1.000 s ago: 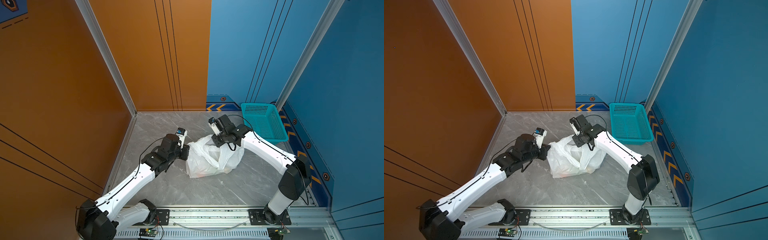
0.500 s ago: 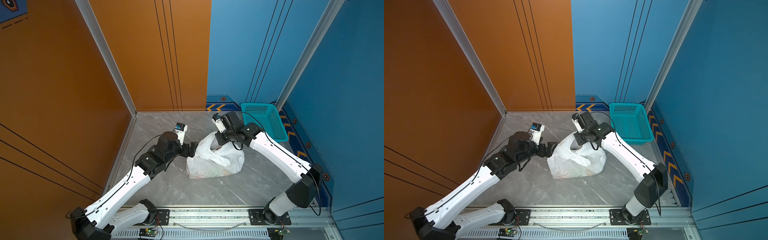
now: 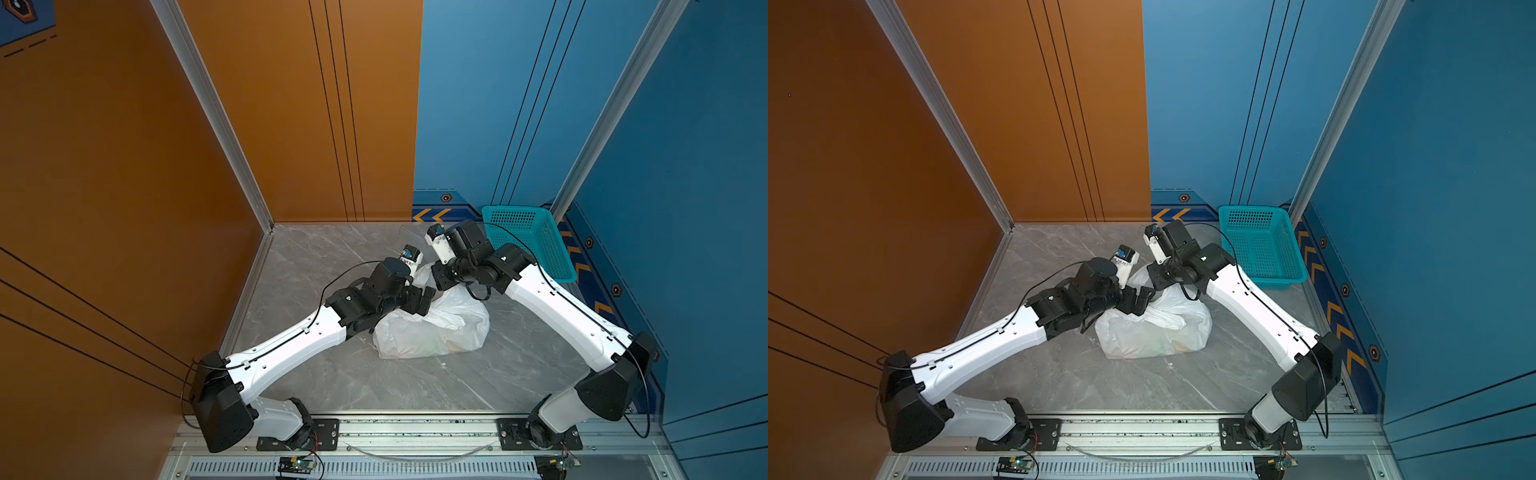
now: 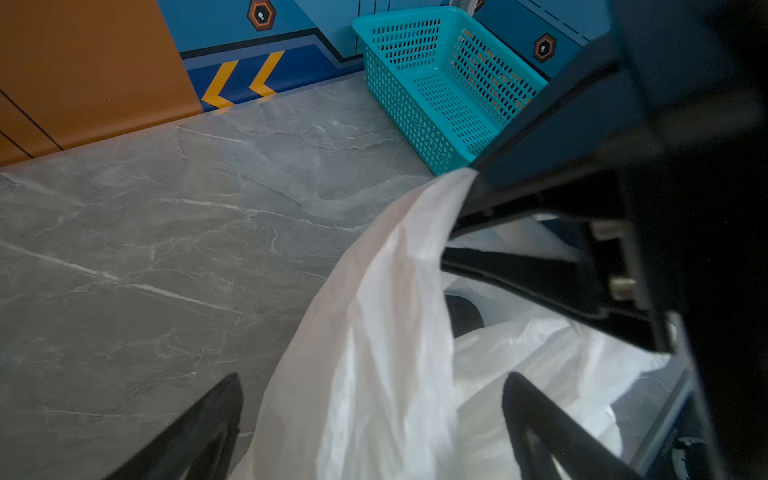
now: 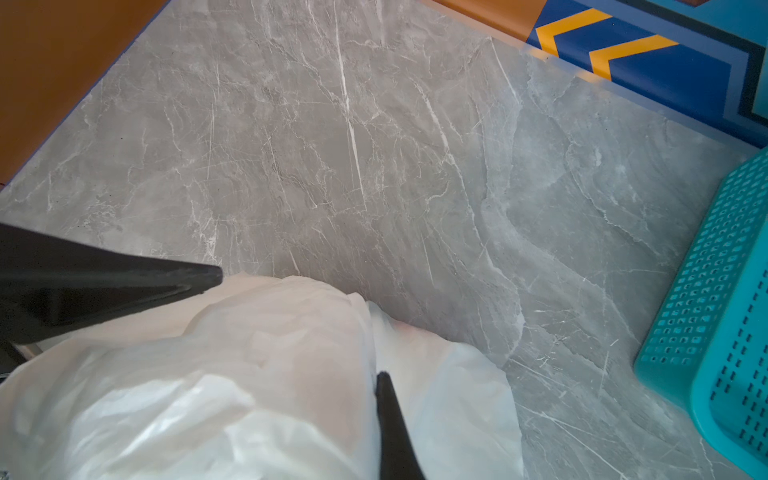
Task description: Untie the knot of the plastic bag and take out the fruit
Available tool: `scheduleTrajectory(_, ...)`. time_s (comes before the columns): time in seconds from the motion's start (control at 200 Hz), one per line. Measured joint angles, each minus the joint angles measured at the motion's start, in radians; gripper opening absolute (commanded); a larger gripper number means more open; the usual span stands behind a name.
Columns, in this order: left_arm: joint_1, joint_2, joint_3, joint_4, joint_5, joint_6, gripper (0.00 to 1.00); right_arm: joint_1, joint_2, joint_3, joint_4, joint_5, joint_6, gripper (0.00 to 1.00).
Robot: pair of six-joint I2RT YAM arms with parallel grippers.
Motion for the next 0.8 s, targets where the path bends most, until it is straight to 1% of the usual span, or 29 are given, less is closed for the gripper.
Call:
scheduleTrajectory(0.135, -0.002, 0.003, 0.002, -0.056, -0.185, -0.018, 0.98, -0.003, -0.059, 0.000, -0.012, -0.027, 0.014, 0.00)
scheduleTrajectory(0.24, 0.009, 0.013, 0.018, -0.108, -0.291, -0.025, 1.00, -0.005, -0.100, 0.000, -0.035, -0.046, 0.014, 0.00)
scheduleTrajectory(0.305, 0.021, 0.011, 0.020, -0.138, -0.331, -0.029, 0.95, -0.013, -0.118, 0.000, -0.052, -0.060, 0.014, 0.00)
scheduleTrajectory(0.386, 0.042, -0.003, 0.019, -0.177, -0.354, -0.035, 0.88, -0.033, -0.143, -0.013, -0.063, -0.073, 0.014, 0.00)
scheduleTrajectory(0.401, 0.046, -0.008, 0.018, -0.185, -0.357, -0.028, 0.83, -0.036, -0.148, -0.017, -0.063, -0.076, 0.014, 0.00)
scheduleTrajectory(0.566, 0.134, -0.097, -0.037, -0.262, -0.378, -0.021, 0.54, -0.083, -0.214, -0.075, -0.078, -0.092, 0.013, 0.00)
scheduleTrajectory(0.636, 0.159, -0.119, -0.047, -0.286, -0.377, -0.014, 0.45, -0.085, -0.222, -0.089, -0.081, -0.109, 0.012, 0.00)
scheduleTrajectory(0.741, 0.164, -0.128, -0.047, -0.299, -0.371, -0.006, 0.43, -0.083, -0.218, -0.100, -0.083, -0.127, 0.007, 0.00)
scheduleTrajectory(0.756, 0.164, -0.128, -0.046, -0.300, -0.369, -0.006, 0.44, -0.083, -0.218, -0.100, -0.084, -0.127, 0.006, 0.00)
scheduleTrajectory(0.796, 0.161, -0.128, -0.046, -0.303, -0.362, -0.002, 0.53, -0.084, -0.216, -0.100, -0.083, -0.132, 0.006, 0.00)
